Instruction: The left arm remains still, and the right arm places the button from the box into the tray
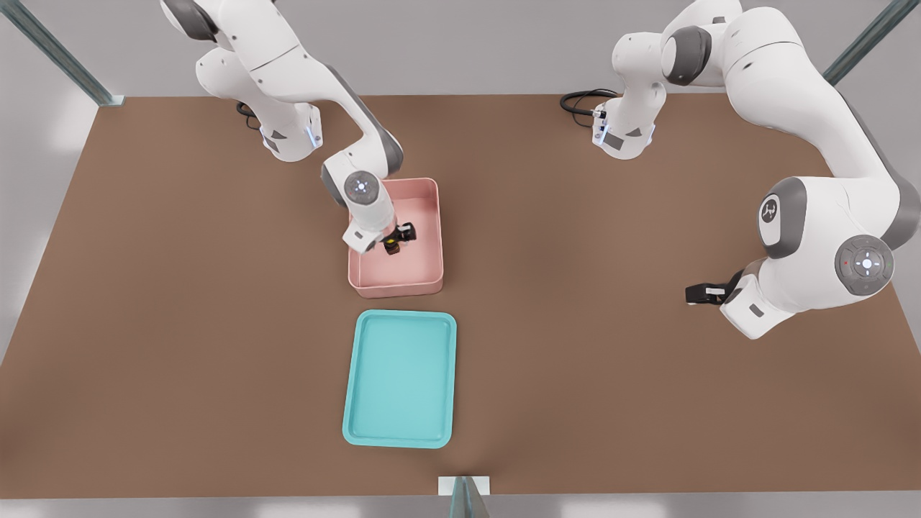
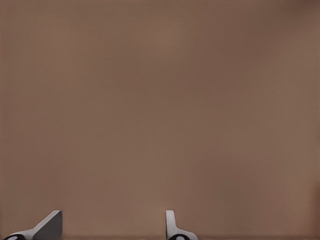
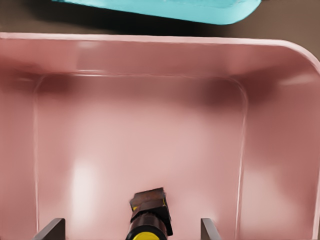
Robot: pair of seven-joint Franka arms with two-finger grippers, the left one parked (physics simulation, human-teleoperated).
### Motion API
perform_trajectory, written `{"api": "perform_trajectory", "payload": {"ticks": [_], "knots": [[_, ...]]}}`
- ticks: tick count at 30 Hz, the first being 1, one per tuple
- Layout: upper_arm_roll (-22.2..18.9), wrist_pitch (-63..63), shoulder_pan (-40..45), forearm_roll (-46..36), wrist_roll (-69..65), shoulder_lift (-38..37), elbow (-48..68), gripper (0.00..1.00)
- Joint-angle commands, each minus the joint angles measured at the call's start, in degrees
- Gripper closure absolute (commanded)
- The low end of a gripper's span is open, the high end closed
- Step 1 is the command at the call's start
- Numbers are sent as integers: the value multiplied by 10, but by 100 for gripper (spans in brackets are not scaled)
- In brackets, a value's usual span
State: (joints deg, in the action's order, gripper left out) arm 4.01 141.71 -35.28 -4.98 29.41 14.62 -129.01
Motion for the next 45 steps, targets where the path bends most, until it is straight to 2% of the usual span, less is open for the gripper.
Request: {"api": "perform_trajectory", "payload": {"ticks": [1, 8, 11, 26, 35, 37, 40, 41, 43, 45], "knots": [[2, 74, 0, -4, 42, -1, -5, 0], [3, 105, -1, -4, 2, -8, -35, 0], [-18, 106, 0, -4, -37, -8, -45, 0], [11, 152, 1, -4, -23, -6, -95, 0], [13, 173, 1, -3, -29, 1, -113, 0], [13, 173, 2, -3, -29, 2, -113, 27], [13, 173, 3, -4, -28, 8, -112, 34], [13, 173, 2, -4, -27, 8, -112, 42], [12, 173, 3, -4, -23, 8, -110, 52], [14, 171, 2, -19, -16, 6, -108, 53]]}}
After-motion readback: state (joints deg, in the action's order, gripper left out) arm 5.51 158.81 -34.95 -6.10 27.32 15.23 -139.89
